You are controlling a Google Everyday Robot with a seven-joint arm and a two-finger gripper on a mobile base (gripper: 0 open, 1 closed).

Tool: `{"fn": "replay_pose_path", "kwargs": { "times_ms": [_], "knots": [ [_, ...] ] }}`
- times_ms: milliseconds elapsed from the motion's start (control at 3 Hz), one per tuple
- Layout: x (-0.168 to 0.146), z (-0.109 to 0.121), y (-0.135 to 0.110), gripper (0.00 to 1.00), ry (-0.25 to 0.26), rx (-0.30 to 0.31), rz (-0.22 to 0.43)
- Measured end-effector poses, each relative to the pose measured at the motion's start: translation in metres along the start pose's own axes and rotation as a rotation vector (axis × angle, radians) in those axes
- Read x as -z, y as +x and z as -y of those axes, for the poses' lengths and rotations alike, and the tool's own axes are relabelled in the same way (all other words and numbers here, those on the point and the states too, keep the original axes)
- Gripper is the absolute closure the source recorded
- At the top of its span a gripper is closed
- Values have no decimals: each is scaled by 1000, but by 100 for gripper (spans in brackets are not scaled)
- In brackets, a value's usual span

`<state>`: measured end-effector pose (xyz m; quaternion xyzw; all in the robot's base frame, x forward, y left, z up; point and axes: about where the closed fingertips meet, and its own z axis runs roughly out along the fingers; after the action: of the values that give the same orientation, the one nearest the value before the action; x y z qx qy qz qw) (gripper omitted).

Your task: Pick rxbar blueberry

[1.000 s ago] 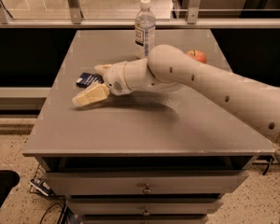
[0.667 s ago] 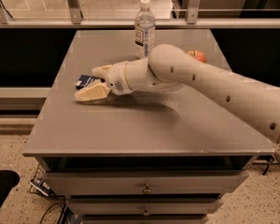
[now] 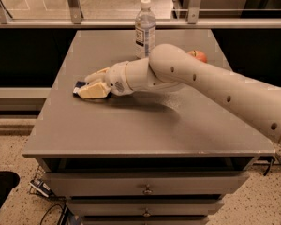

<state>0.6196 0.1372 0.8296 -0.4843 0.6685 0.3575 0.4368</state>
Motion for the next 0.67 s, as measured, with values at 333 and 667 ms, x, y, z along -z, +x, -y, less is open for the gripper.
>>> {"fn": "replay_pose_path", "kwargs": {
  "times_ms": [333,667],
  "knots": [
    [0,0,0,100,0,0,0],
    [0,0,0,100,-1,0,0]
  ]
}}
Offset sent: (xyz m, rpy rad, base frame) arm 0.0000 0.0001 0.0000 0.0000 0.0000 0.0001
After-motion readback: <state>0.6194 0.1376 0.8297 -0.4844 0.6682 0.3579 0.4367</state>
